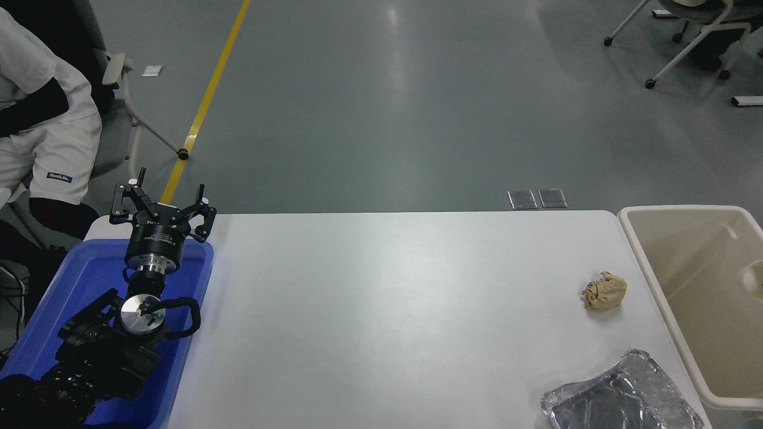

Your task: Pick up paper cup place in dustbin

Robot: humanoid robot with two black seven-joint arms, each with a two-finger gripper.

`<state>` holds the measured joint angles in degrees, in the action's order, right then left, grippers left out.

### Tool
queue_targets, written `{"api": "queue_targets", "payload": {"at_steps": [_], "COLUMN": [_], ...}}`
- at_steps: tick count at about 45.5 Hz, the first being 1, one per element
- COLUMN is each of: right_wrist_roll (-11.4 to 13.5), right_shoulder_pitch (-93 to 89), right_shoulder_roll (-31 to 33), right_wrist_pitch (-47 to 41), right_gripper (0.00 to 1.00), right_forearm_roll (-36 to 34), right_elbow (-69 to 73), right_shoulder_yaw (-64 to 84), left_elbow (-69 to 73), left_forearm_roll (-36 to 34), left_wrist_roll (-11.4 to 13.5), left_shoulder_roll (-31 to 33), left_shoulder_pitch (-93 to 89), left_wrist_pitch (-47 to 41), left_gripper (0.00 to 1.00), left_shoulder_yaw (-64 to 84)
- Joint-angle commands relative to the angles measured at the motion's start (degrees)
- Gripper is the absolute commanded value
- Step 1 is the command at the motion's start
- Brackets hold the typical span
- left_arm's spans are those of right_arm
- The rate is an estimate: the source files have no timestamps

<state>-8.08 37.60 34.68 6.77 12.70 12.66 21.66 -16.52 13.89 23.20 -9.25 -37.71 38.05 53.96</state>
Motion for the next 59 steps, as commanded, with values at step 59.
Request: {"api": "queue_targets", "payload": {"at_steps": [59], "right_wrist_roll": [-0.1], "right_shoulder_pitch": [3.36], "right_shoulder_roll": [1.27], "right_wrist_pitch": [4.13], "right_gripper": [1.0], "right_forearm_roll": [-0.13], "right_elbow": [2.54], "right_shoulder_yaw": [-6.09], "left_elbow": [0.0], "left_forearm_roll": [0.0], "left_wrist_roll": [0.01], "left_shoulder_roll": [-0.15], "left_shoulder_pitch": [0.0], "left_wrist_pitch": [0.01], "left_gripper": [0.99], "left_shoulder_yaw": [0.0]}}
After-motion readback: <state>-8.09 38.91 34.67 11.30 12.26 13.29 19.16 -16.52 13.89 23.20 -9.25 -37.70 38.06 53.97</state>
